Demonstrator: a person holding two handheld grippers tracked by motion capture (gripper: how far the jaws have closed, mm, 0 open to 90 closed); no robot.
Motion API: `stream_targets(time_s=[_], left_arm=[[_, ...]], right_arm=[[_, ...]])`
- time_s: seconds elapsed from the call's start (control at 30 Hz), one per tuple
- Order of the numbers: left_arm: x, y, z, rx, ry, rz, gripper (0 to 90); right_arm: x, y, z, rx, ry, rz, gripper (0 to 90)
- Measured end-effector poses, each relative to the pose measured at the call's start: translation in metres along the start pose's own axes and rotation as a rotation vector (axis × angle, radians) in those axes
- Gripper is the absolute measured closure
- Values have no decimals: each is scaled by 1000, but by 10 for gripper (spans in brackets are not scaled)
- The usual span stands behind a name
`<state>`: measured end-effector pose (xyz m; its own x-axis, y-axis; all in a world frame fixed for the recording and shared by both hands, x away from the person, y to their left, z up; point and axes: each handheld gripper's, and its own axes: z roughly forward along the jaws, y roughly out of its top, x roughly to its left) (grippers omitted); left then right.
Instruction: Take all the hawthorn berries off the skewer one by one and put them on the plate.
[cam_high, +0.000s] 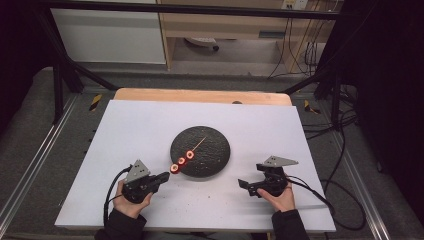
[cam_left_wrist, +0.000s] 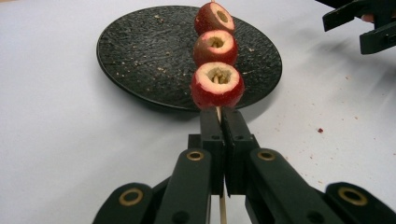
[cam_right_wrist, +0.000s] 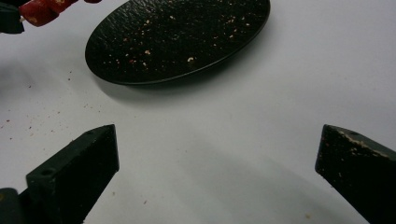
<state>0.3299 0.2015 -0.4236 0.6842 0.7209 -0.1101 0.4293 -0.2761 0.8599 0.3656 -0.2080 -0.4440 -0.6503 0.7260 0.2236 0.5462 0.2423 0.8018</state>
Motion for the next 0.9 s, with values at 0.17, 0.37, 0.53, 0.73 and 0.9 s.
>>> stream_targets(time_s=[0.17,0.37,0.53,0.73,0.9], left_arm=[[-2,-3,0,-1,-8,4,882],[-5,-3,0,-7,-16,5,883],[-7,-4,0,-6,-23,14,882],[-11,-4,1,-7,-27,23,882],[-14,-4,2,-8,-29,31,883]], right_arm=[[9,6,7,1,11,-14,7],[23,16,16,-7,30,-16,7],[35,26,24,-16,46,-11,7],[47,40,35,-35,69,6,15],[53,49,42,-53,85,28,26]])
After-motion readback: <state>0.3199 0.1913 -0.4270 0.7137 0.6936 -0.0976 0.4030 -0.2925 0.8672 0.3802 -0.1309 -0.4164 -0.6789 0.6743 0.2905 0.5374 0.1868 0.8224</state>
